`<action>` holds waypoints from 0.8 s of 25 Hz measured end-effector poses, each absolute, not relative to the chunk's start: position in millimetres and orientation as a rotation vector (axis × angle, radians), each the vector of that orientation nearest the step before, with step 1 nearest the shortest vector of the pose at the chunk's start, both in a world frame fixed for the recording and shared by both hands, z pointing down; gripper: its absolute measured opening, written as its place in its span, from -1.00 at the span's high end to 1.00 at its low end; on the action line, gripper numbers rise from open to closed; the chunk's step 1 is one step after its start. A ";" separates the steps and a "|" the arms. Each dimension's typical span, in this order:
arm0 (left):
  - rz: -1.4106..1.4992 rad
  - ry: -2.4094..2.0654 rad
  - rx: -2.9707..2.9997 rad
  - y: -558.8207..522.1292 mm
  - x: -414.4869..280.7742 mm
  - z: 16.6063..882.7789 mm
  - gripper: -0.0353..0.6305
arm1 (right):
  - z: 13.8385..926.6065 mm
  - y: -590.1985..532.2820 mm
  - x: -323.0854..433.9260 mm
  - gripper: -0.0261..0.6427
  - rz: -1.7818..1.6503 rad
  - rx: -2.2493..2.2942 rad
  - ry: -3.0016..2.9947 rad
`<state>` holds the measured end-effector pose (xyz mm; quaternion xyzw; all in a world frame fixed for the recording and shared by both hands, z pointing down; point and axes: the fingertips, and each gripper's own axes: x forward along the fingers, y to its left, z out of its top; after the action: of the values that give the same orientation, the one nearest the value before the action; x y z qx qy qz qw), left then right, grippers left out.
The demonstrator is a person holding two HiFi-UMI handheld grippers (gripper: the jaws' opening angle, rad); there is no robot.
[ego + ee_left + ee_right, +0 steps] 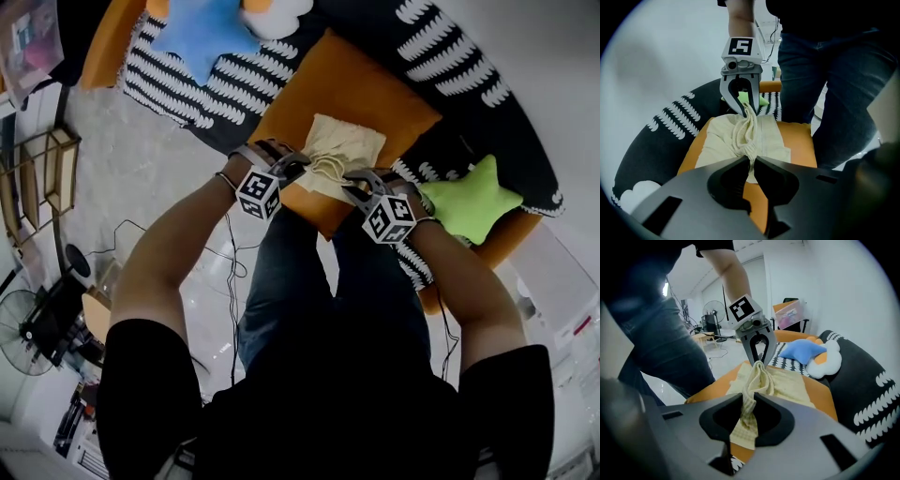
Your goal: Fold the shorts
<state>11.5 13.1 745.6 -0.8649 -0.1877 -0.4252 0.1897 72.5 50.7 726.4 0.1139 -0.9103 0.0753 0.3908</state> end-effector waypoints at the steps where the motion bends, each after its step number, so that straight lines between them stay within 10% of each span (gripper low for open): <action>1: -1.206 -0.537 -2.431 19.9 7.5 748.9 0.73 | 729.4 57.7 69.0 0.70 0.187 0.273 -2.306; 20: -1.462 -0.474 -2.635 69.5 -14.6 773.0 0.51 | 778.5 117.3 43.1 0.55 0.559 0.322 -2.131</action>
<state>-14.6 69.5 773.0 -0.8628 -0.1553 -0.4789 0.0456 43.1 117.3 778.5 0.1299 -0.8587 0.2252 0.4416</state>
